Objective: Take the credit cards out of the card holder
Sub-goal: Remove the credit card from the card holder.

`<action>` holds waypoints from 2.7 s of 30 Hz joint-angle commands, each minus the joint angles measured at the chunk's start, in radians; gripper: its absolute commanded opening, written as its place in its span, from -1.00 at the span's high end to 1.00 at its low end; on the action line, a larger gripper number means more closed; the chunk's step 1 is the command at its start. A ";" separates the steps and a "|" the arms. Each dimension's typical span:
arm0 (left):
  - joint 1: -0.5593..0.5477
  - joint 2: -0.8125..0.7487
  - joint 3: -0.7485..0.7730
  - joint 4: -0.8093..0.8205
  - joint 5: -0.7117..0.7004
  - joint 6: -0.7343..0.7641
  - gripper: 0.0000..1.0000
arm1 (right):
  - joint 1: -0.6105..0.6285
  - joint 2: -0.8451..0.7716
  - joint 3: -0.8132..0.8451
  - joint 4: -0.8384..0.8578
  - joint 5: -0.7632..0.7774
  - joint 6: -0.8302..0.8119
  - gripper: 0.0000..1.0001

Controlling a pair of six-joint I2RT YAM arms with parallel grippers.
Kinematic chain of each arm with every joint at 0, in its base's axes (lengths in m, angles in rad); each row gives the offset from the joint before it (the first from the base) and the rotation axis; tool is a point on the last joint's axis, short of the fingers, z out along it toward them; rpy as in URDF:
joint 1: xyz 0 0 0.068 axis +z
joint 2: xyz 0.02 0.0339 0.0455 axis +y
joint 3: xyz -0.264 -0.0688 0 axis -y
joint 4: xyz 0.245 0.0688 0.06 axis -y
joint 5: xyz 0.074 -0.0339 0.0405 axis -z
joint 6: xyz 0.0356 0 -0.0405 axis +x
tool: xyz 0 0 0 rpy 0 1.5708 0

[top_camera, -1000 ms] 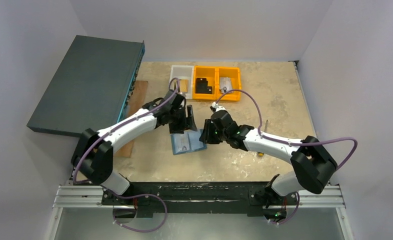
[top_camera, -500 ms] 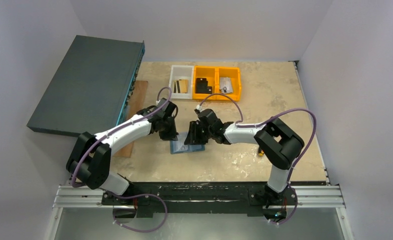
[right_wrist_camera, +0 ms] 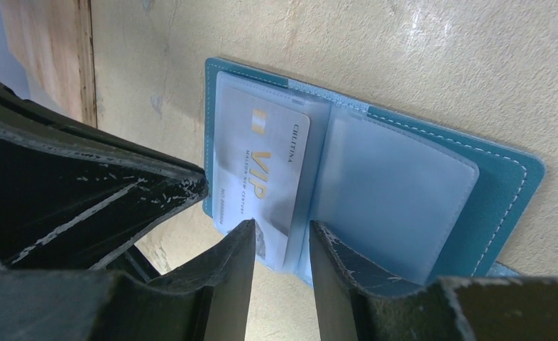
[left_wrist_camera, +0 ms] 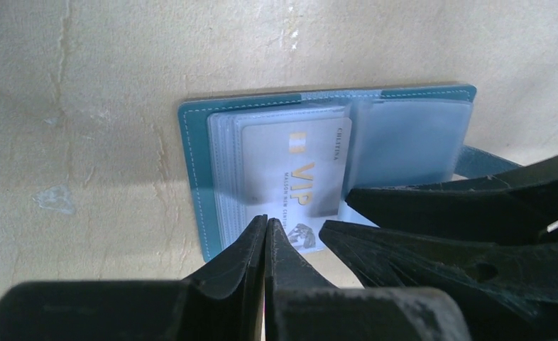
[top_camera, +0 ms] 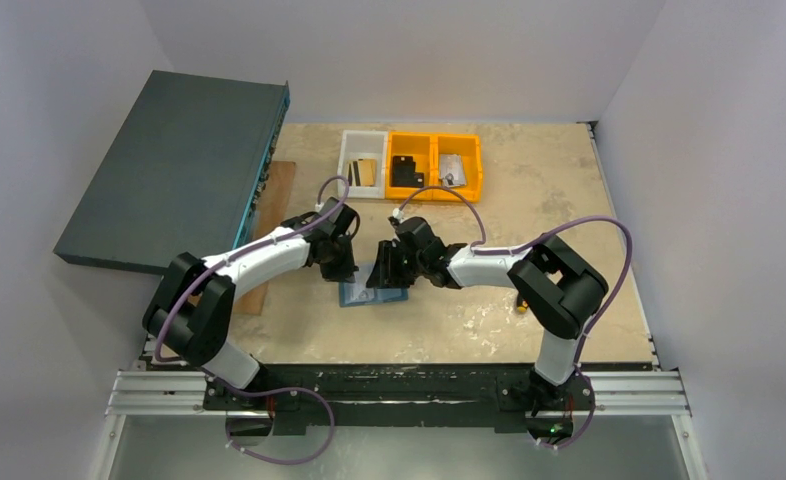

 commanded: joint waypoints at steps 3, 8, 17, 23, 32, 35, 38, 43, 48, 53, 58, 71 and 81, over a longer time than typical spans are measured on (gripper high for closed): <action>0.007 0.037 0.017 0.026 -0.055 0.020 1.00 | -0.007 0.029 0.036 0.036 -0.016 0.011 0.32; 0.006 0.055 0.017 0.032 -0.066 0.015 1.00 | -0.016 0.039 0.029 0.050 -0.029 0.019 0.33; -0.002 0.118 0.005 0.070 -0.024 0.007 1.00 | -0.032 0.028 0.002 0.089 -0.050 0.036 0.37; -0.013 0.132 0.008 0.082 0.011 0.002 1.00 | -0.050 0.057 -0.022 0.159 -0.098 0.074 0.44; -0.013 0.037 0.007 0.018 -0.063 0.005 1.00 | -0.074 0.068 -0.061 0.192 -0.103 0.097 0.51; -0.009 0.022 0.018 -0.023 -0.114 0.017 0.95 | -0.077 0.070 -0.074 0.201 -0.106 0.100 0.51; -0.008 0.041 0.022 -0.011 -0.110 0.023 0.92 | -0.079 0.078 -0.079 0.210 -0.114 0.104 0.51; -0.009 0.092 0.032 0.023 -0.072 0.023 0.94 | -0.080 0.080 -0.082 0.213 -0.117 0.107 0.51; -0.017 0.128 0.041 0.034 -0.051 0.025 0.98 | -0.081 0.078 -0.088 0.221 -0.126 0.105 0.50; -0.043 0.154 0.051 0.033 -0.041 0.011 0.97 | -0.085 0.079 -0.111 0.268 -0.153 0.120 0.45; -0.054 0.176 0.054 0.019 -0.040 -0.011 0.96 | -0.100 0.068 -0.147 0.310 -0.169 0.141 0.44; -0.049 0.199 0.017 0.002 -0.054 -0.046 1.00 | -0.205 0.114 -0.333 0.759 -0.342 0.340 0.42; -0.049 0.199 0.012 0.010 -0.042 -0.046 1.00 | -0.213 0.163 -0.330 0.816 -0.350 0.377 0.52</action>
